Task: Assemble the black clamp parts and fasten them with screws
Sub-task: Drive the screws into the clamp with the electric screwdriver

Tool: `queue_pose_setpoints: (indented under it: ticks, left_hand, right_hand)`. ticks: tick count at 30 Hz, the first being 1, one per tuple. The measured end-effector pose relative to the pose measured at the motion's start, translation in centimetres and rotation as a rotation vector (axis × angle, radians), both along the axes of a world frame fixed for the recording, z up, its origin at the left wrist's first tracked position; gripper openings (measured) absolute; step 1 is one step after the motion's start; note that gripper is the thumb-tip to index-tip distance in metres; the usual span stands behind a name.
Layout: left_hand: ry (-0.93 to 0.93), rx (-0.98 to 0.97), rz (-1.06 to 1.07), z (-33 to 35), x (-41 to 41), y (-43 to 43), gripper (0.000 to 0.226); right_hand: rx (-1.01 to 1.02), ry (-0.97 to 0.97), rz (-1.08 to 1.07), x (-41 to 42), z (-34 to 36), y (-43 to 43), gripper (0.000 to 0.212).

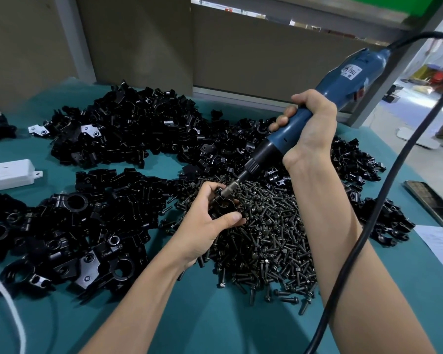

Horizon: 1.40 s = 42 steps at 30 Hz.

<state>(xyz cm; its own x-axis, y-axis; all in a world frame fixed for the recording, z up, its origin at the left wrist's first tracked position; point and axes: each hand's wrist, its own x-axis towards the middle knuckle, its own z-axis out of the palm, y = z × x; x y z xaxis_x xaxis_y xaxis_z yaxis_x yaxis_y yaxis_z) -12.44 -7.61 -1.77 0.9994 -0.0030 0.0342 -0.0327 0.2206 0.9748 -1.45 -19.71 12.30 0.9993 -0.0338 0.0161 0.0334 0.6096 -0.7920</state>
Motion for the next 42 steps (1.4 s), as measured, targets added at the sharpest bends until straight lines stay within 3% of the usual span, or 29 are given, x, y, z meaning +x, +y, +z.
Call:
queue_pose_setpoints:
  ticks: [22,28,35,42]
  left_hand:
    - [-0.021,-0.083,-0.018,-0.2,-0.1,-0.2,0.038]
    - [0.0,-0.139,-0.077,0.0,-0.1,-0.1,0.051]
    - [0.063,-0.078,-0.118,0.1,0.0,0.3,0.036]
    - [0.076,-0.137,-0.162,0.6,-0.2,0.2,0.06]
  right_hand:
    - [0.004,-0.056,0.008,-0.3,0.2,0.2,0.017]
    - [0.009,-0.107,0.077,-0.4,0.3,0.0,0.015]
    - [0.03,-0.124,0.152,-0.4,0.2,-0.3,0.011]
    - [0.113,-0.251,0.287,-0.5,0.4,-1.0,0.009]
